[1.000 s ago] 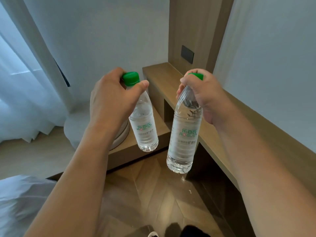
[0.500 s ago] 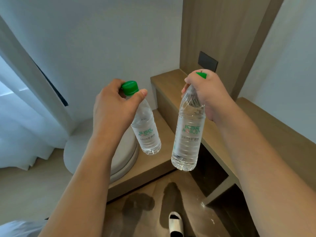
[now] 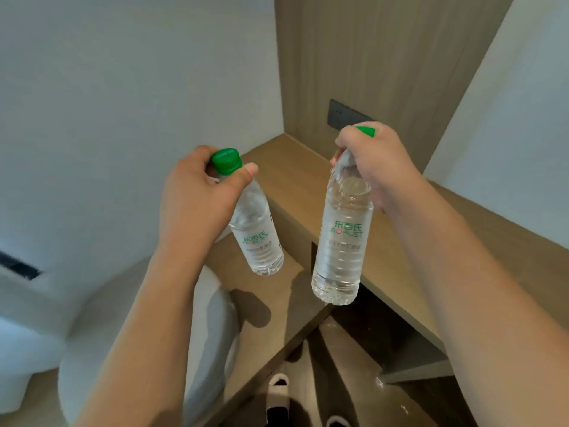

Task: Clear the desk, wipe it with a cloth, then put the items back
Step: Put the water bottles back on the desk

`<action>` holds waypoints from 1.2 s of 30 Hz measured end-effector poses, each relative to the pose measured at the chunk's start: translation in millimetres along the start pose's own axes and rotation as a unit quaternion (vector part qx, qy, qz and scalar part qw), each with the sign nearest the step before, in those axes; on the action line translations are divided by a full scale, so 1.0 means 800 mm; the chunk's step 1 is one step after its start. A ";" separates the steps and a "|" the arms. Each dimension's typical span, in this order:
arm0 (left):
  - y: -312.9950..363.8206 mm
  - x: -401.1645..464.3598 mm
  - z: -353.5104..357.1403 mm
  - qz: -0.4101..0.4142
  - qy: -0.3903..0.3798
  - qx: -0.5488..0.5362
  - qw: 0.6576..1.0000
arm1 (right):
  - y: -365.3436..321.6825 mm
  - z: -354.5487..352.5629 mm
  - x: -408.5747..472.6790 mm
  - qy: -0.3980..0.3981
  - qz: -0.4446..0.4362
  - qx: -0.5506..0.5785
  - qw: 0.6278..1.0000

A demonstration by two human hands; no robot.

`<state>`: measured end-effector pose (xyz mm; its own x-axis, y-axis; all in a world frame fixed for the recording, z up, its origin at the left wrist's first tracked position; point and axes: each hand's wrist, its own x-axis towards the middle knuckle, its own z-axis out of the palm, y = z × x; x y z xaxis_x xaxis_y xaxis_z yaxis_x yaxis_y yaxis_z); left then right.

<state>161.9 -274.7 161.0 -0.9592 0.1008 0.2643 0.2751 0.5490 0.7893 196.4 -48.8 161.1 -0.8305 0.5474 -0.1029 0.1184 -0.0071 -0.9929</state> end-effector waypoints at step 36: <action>0.238 0.131 0.543 0.236 -0.403 0.047 0.883 | 0.137 -0.443 0.200 0.246 0.039 0.038 0.968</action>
<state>85.7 200.6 98.5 -0.4850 0.8736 0.0408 0.6863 0.3513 0.6368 269.1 334.5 56.5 -0.4580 0.8751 -0.1559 0.1146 -0.1158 -0.9866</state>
